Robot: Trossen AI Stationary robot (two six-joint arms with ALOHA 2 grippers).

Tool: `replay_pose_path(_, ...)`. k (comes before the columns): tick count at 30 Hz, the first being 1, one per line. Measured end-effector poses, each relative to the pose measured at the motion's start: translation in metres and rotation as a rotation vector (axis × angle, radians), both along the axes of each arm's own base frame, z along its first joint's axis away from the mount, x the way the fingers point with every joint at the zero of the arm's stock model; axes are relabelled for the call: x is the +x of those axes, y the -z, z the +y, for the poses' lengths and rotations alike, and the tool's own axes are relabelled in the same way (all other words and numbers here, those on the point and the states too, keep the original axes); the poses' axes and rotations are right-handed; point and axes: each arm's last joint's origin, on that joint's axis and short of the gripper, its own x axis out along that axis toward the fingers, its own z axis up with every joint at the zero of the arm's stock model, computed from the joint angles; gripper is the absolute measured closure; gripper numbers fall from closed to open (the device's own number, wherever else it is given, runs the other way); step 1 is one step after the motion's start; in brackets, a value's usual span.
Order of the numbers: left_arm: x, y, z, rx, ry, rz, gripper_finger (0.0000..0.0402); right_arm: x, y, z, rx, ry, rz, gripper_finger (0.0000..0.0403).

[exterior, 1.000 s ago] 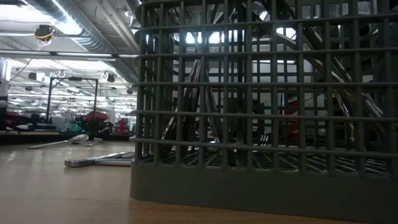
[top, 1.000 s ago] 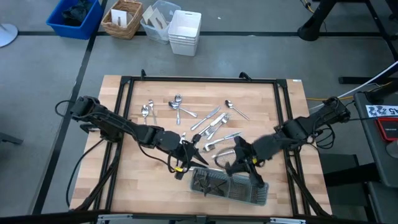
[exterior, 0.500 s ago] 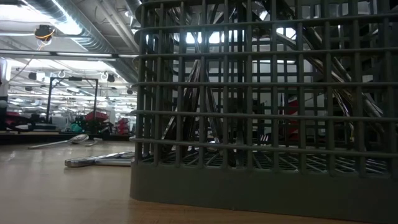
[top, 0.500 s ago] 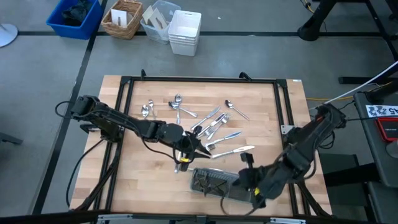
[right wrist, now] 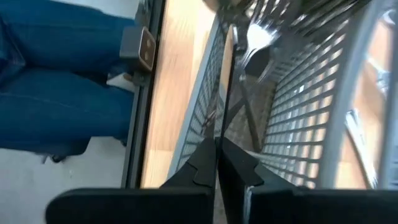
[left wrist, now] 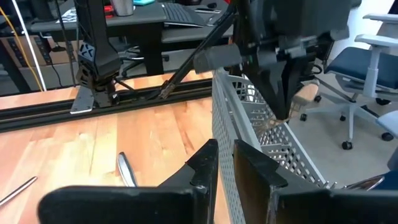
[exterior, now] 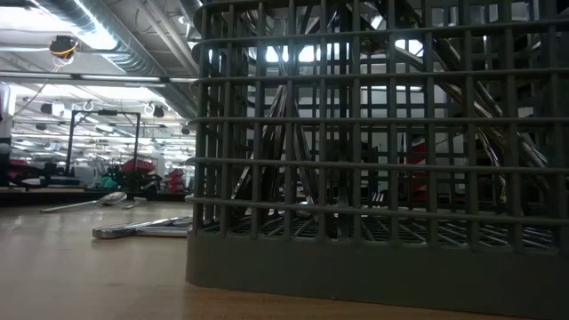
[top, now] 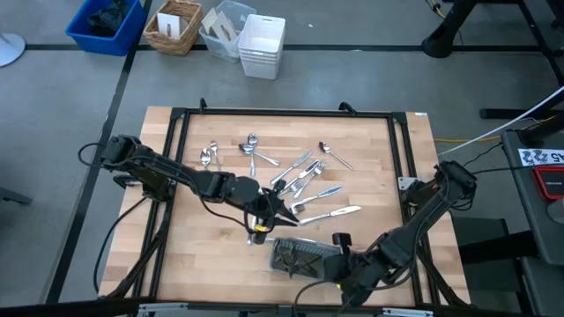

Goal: Sort silverware
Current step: Put the knife into the gray silverware rack

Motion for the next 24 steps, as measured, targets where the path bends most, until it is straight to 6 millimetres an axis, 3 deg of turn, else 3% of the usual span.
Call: replay_pose_path(24, -0.0009, 0.0026, -0.0003, 0.010, 0.002, 0.027, 0.0359, 0.0001, 0.0048, 0.0032, 0.038, -0.039, 0.057, 0.0383)
